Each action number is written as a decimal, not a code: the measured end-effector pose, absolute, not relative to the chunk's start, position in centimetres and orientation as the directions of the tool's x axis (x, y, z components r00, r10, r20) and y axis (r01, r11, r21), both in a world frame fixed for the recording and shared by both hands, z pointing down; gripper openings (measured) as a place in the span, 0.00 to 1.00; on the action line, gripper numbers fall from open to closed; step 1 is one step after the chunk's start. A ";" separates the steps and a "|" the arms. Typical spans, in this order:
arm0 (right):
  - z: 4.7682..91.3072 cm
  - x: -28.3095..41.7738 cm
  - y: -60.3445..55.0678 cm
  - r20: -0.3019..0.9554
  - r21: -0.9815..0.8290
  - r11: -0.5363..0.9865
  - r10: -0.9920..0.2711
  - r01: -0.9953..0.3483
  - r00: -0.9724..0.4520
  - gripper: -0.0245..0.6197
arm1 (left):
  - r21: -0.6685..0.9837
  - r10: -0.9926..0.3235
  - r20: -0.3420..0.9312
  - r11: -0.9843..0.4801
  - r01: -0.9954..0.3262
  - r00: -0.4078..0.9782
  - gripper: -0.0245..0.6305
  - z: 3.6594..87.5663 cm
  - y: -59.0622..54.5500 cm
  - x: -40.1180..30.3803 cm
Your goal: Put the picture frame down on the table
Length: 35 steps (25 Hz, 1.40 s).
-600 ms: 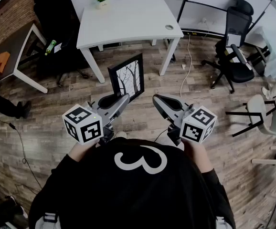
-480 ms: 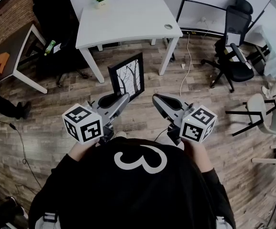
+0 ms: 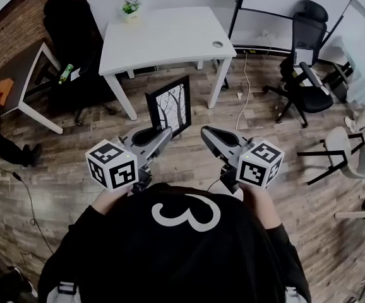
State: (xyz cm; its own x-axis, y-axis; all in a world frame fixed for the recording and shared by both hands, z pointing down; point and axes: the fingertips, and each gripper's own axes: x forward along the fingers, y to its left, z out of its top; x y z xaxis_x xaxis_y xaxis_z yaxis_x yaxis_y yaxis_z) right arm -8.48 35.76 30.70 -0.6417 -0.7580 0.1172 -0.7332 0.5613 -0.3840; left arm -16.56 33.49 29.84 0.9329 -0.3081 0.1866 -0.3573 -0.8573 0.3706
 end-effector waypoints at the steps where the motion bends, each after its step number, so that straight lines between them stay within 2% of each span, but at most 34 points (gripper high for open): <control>1: 30.6 -8.5 35.8 0.106 -0.394 0.566 -0.755 -0.725 -0.647 0.07 | 0.369 -0.308 0.187 -0.858 -0.357 0.933 0.12 29.8 33.5 -16.5; 13: 31.0 -8.1 35.5 0.073 -0.448 0.591 -0.724 -0.671 -0.686 0.07 | 0.392 -0.304 0.198 -0.847 -0.360 0.932 0.12 30.6 33.2 -15.6; 22: 33.2 -7.8 33.0 0.114 -0.489 0.548 -0.731 -0.678 -0.673 0.07 | 0.447 -0.282 0.225 -0.821 -0.356 0.933 0.12 33.1 30.3 -15.4; 35: 34.4 -5.5 23.6 0.139 -0.525 0.483 -0.764 -0.701 -0.630 0.07 | 0.475 -0.217 0.252 -0.821 -0.317 0.943 0.12 34.0 20.2 -12.8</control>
State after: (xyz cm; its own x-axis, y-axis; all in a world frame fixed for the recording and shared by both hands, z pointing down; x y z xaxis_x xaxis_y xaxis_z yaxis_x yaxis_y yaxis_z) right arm -5.51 23.65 34.40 -0.6300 -0.7641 0.1388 -0.7010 0.4827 -0.5250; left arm -12.80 20.18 33.99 0.9429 -0.2175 0.2524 -0.3165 -0.8210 0.4751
